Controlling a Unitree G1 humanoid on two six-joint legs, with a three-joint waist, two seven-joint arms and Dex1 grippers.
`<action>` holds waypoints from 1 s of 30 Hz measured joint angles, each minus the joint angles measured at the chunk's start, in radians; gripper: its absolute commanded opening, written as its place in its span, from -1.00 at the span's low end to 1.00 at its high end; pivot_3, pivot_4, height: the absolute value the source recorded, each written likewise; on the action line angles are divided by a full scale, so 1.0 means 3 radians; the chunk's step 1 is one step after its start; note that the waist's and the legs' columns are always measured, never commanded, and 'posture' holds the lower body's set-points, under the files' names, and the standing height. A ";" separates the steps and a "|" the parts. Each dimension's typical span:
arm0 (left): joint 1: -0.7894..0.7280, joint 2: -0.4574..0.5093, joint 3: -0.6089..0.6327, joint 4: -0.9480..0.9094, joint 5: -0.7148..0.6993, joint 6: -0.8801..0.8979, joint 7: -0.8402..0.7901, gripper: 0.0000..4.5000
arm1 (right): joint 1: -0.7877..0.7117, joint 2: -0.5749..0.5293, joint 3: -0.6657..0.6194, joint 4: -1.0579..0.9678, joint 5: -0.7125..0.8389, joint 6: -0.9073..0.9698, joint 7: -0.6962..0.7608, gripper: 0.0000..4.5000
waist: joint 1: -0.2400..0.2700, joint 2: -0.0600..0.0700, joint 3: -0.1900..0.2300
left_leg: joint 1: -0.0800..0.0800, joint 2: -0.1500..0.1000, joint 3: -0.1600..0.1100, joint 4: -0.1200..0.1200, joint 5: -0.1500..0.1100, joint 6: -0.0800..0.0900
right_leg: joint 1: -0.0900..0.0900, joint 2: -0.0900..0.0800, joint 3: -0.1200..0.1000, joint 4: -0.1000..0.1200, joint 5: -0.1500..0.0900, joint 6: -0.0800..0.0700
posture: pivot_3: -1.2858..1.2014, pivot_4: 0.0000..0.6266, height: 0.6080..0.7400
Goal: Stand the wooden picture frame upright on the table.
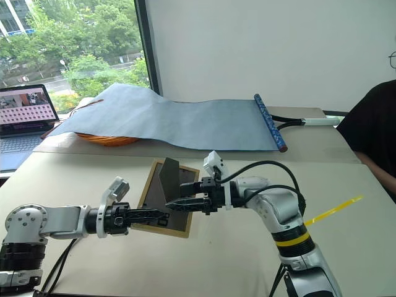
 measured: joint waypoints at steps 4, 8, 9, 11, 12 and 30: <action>0.0101 0.0226 -0.0126 0.0023 -0.0292 -0.0071 0.0011 -0.51 | 0.0020 -0.0136 -0.0068 0.0233 -0.0462 -0.0775 -0.0145 0.31 | 0.0005 0.0000 0.0001 | -0.0002 -0.0001 0.0000 0.0001 0.0000 0.0000 | 0.0000 -0.0001 0.0000 -0.0001 0.0000 0.0000 | 0.03 -0.52 0.45; 0.0173 0.0457 -0.0218 0.0098 -0.0556 -0.0151 -0.0011 -0.51 | 0.0153 -0.0449 -0.0133 0.0540 -0.1146 -0.1990 -0.0280 0.31 | 0.0038 0.0000 0.0002 | -0.0002 -0.0001 0.0000 0.0000 0.0000 0.0000 | 0.0000 -0.0002 -0.0001 -0.0008 -0.0001 0.0001 | 0.03 -0.52 0.45; 0.0172 0.0476 -0.0245 0.0107 -0.0597 -0.0181 -0.0011 -0.51 | 0.0176 -0.0497 -0.0082 0.0633 -0.1368 -0.2352 -0.0347 0.31 | 0.0039 0.0000 0.0002 | -0.0002 -0.0001 0.0000 0.0000 0.0000 0.0000 | -0.0001 -0.0002 -0.0001 -0.0009 -0.0001 0.0002 | 0.03 -0.52 0.45; 0.0160 0.0491 -0.0320 0.0110 -0.0644 -0.0212 -0.0022 -0.51 | 0.0202 -0.0553 0.0067 0.0851 -0.1929 -0.3250 -0.0637 0.31 | 0.0037 0.0000 0.0002 | -0.0002 -0.0001 0.0000 0.0000 0.0000 0.0000 | -0.0001 -0.0002 -0.0001 -0.0009 -0.0002 0.0002 | 0.03 -0.52 0.45; 0.0139 0.0491 -0.0383 0.0110 -0.0650 -0.0224 -0.0040 -0.51 | 0.0214 -0.0558 0.0165 0.0990 -0.2354 -0.3876 -0.0929 0.31 | 0.0029 0.0000 0.0002 | -0.0002 -0.0001 0.0000 -0.0001 0.0000 -0.0001 | -0.0002 -0.0001 -0.0001 -0.0009 -0.0002 0.0002 | 0.03 -0.52 0.45; 0.0079 0.0562 -0.0553 0.0097 -0.0692 -0.0345 -0.0288 -0.51 | -0.0123 -0.0037 0.0575 0.1799 -0.4525 -0.5406 -0.3285 0.03 | 0.0012 0.0000 0.0002 | -0.0001 -0.0001 -0.0004 0.0004 0.0003 -0.0004 | 0.0008 -0.0002 -0.0002 -0.0003 0.0001 -0.0001 | 0.03 -0.52 0.45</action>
